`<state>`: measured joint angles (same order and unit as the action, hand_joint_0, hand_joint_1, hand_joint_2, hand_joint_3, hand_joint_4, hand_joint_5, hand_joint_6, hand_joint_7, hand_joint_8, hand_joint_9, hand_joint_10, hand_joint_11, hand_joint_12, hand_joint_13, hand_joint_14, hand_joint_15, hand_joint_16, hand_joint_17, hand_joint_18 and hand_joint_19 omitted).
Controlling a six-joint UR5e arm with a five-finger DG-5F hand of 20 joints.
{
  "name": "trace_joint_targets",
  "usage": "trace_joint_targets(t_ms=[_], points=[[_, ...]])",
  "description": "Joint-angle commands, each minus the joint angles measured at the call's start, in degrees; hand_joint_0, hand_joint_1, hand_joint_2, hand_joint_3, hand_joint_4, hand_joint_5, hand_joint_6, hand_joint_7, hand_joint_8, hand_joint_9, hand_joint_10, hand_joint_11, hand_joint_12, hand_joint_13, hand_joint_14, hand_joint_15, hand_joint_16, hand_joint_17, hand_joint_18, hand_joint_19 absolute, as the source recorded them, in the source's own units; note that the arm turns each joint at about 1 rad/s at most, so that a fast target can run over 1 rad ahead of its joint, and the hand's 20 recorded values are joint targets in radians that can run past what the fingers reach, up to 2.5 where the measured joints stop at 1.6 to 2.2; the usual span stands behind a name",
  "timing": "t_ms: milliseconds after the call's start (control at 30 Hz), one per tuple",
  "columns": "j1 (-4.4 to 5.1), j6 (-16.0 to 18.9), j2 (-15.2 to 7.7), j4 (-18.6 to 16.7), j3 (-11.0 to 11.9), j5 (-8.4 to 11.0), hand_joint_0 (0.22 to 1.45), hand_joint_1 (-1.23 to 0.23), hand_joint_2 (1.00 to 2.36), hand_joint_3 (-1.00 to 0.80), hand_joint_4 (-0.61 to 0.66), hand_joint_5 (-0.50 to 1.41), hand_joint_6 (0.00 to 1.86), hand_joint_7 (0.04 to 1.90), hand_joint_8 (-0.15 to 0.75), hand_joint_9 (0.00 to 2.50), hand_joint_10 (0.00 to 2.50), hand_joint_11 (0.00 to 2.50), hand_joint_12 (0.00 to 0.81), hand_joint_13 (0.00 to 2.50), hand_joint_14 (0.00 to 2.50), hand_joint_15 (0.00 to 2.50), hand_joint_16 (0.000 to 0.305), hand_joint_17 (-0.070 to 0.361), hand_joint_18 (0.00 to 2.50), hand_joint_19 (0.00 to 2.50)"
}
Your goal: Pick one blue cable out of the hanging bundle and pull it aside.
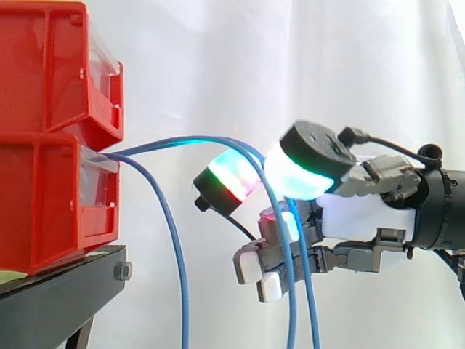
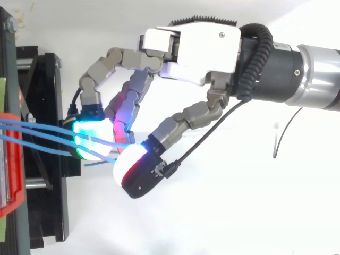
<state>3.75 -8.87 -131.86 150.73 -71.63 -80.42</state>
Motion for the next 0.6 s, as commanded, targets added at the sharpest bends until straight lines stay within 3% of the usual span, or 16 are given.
trace_joint_targets(t_ms=[0, 100, 233, 367, 567], points=[[0.03, 0.0, 0.0, 0.0, 0.0, 0.00, 0.51, -0.81, 1.00, -0.50, -0.08, -0.12, 0.93, 0.84, 0.282, 1.28, 0.02, 0.71, 0.369, 0.98, 0.02, 0.60, 0.049, 0.110, 0.86, 0.64], [0.03, -0.1, -0.1, 0.0, 0.0, 0.00, 0.51, -0.65, 1.00, -0.50, -0.08, -0.11, 0.91, 0.88, 0.289, 1.29, 0.02, 0.69, 0.381, 0.98, 0.02, 0.61, 0.050, 0.114, 0.85, 0.67], [-0.06, 0.0, 0.0, 0.0, 0.0, 0.00, 0.53, -0.61, 1.00, -0.50, -0.06, -0.12, 0.90, 0.95, 0.298, 1.29, 0.02, 0.70, 0.376, 0.97, 0.02, 0.61, 0.050, 0.112, 0.83, 0.70], [-0.06, 0.1, -0.1, 0.0, 0.0, -0.08, 0.57, -0.70, 1.01, -0.35, -0.01, -0.14, 0.90, 0.97, 0.309, 1.27, 0.02, 0.71, 0.374, 0.97, 0.02, 0.62, 0.048, 0.109, 0.83, 0.69], [-0.06, 0.1, 0.0, 0.0, 0.0, -0.08, 0.65, -0.87, 1.01, -0.32, -0.01, -0.15, 0.91, 0.94, 0.321, 1.24, 0.02, 0.73, 0.362, 0.99, 0.02, 0.61, 0.047, 0.105, 0.88, 0.65]])
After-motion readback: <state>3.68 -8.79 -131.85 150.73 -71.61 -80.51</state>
